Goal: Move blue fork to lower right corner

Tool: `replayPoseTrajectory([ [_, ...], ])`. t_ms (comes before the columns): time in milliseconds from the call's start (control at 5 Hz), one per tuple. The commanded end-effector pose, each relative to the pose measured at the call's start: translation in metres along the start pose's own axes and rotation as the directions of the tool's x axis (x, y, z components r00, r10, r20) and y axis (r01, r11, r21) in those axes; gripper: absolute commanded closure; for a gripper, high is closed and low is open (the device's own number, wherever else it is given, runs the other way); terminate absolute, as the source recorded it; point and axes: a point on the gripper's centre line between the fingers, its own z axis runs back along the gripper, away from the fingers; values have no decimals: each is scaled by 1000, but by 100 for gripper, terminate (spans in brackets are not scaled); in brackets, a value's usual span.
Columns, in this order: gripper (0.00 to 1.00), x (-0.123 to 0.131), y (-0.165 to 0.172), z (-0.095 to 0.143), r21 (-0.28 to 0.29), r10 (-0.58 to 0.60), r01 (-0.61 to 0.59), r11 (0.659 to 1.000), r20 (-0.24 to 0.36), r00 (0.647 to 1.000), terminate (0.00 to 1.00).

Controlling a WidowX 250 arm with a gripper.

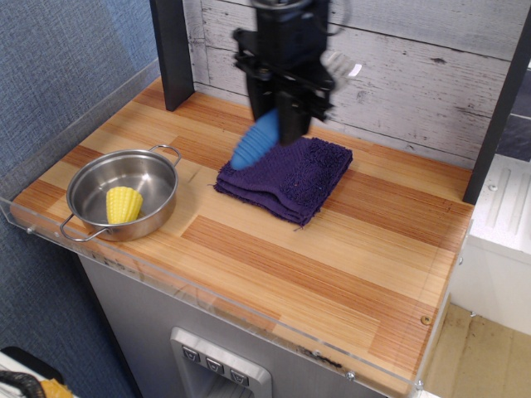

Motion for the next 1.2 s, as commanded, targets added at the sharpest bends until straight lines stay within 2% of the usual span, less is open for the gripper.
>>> replayPoseTrajectory([
  [0,100,-2,-64,-3,53,88,-86,995,-42,995,0],
  [200,100,-11,-89,-31,41,123,-120,992,-108,986,0],
  [400,100,-16,-100,-56,-4,72,-73,997,-110,991,0],
  [600,100,-12,-100,-73,-69,-34,29,997,-72,997,0],
  [800,100,-9,-96,-87,-78,-76,70,994,-69,995,0],
  [1000,100,-12,-93,-99,-78,-61,54,995,-90,994,0],
])
